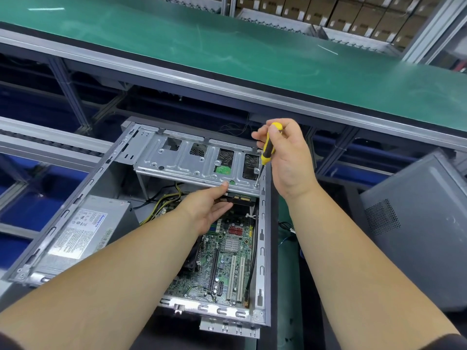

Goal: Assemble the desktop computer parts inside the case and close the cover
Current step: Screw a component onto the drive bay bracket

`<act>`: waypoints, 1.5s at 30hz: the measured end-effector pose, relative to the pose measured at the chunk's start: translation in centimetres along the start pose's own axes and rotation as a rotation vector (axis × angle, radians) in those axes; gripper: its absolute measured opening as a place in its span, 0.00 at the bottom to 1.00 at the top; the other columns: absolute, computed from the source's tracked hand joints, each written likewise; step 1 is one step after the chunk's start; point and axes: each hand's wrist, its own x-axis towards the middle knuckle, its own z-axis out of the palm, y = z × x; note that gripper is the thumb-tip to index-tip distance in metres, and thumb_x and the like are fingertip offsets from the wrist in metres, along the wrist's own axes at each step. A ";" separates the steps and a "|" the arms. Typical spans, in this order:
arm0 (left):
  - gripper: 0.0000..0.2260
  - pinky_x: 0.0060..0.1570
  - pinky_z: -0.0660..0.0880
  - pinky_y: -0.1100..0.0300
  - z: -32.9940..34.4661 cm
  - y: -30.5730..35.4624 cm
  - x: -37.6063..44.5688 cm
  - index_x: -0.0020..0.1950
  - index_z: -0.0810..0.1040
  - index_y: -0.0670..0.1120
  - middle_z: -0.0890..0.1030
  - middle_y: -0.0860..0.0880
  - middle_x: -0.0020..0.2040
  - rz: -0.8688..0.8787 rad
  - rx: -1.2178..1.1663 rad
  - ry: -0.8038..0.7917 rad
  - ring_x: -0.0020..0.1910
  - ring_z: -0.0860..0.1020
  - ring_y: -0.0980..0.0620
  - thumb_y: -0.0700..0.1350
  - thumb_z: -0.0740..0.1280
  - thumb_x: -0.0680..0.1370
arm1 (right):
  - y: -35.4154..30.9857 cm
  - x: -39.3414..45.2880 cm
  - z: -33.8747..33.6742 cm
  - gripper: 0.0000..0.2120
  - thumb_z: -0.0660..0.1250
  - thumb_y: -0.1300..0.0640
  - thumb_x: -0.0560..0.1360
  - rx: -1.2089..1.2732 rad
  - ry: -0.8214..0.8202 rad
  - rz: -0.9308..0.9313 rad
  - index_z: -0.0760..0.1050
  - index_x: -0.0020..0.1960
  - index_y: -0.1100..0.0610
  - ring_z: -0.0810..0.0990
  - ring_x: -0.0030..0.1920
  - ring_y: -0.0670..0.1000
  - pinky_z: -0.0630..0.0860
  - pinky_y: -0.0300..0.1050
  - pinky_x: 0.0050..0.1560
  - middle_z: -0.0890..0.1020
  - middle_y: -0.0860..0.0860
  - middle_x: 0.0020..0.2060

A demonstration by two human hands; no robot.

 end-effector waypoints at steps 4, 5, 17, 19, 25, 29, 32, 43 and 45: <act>0.26 0.37 0.81 0.61 0.0 0.0 0.0 0.67 0.70 0.37 0.72 0.44 0.52 0.000 0.007 -0.002 0.52 0.78 0.46 0.42 0.75 0.73 | 0.0 0.0 0.0 0.06 0.64 0.52 0.77 -0.032 -0.018 -0.011 0.68 0.52 0.50 0.75 0.39 0.49 0.72 0.43 0.47 0.82 0.49 0.42; 0.26 0.37 0.81 0.61 0.0 0.0 0.0 0.67 0.70 0.37 0.72 0.44 0.53 -0.001 0.006 -0.002 0.53 0.78 0.46 0.42 0.75 0.73 | 0.1 0.0 0.1 0.07 0.62 0.49 0.78 -0.026 -0.017 0.000 0.70 0.53 0.49 0.73 0.39 0.48 0.71 0.42 0.46 0.79 0.48 0.40; 0.27 0.37 0.81 0.61 0.0 0.0 -0.1 0.67 0.70 0.37 0.72 0.43 0.56 -0.001 0.004 0.007 0.53 0.78 0.46 0.42 0.75 0.72 | 0.3 -0.4 0.3 0.07 0.63 0.52 0.80 0.029 0.036 -0.015 0.67 0.52 0.54 0.78 0.39 0.49 0.74 0.43 0.47 0.85 0.52 0.46; 0.27 0.36 0.81 0.61 0.1 0.0 -0.1 0.67 0.71 0.37 0.72 0.44 0.55 -0.001 0.002 0.010 0.53 0.78 0.46 0.42 0.75 0.72 | 0.5 -0.5 0.4 0.10 0.63 0.47 0.78 -0.001 0.077 -0.013 0.68 0.53 0.52 0.72 0.37 0.47 0.70 0.42 0.44 0.79 0.48 0.37; 0.25 0.35 0.81 0.62 0.2 0.0 -0.2 0.66 0.71 0.36 0.72 0.42 0.57 -0.005 0.008 0.021 0.52 0.78 0.46 0.41 0.75 0.73 | 0.6 -0.4 0.3 0.17 0.53 0.46 0.82 0.048 0.061 -0.001 0.80 0.55 0.49 0.75 0.43 0.48 0.72 0.48 0.50 0.78 0.48 0.39; 0.24 0.34 0.81 0.62 0.2 0.1 -0.2 0.66 0.71 0.36 0.72 0.43 0.54 -0.007 -0.003 0.020 0.51 0.78 0.47 0.41 0.74 0.73 | 0.5 0.0 0.2 0.06 0.64 0.52 0.79 0.032 0.043 -0.024 0.73 0.54 0.53 0.83 0.52 0.53 0.77 0.48 0.56 0.85 0.52 0.48; 0.25 0.34 0.81 0.61 0.2 0.1 -0.2 0.66 0.71 0.37 0.71 0.42 0.57 -0.006 -0.002 0.026 0.51 0.77 0.46 0.41 0.75 0.72 | 0.6 0.2 0.3 0.08 0.66 0.54 0.78 0.011 0.056 -0.026 0.67 0.52 0.51 0.79 0.39 0.49 0.75 0.41 0.45 0.85 0.51 0.44; 0.25 0.36 0.81 0.61 0.2 0.1 -0.4 0.66 0.71 0.37 0.71 0.45 0.51 -0.011 0.005 0.018 0.52 0.77 0.47 0.42 0.75 0.73 | 0.2 -0.1 0.3 0.04 0.61 0.53 0.81 0.074 0.031 0.002 0.72 0.51 0.53 0.83 0.49 0.52 0.75 0.45 0.52 0.85 0.53 0.51; 0.25 0.36 0.81 0.61 0.2 0.1 -0.3 0.66 0.71 0.37 0.71 0.45 0.51 -0.012 0.006 0.020 0.53 0.77 0.47 0.42 0.75 0.73 | 0.2 -0.1 0.2 0.06 0.64 0.55 0.80 0.060 0.036 0.003 0.67 0.50 0.52 0.82 0.44 0.52 0.75 0.45 0.49 0.85 0.54 0.54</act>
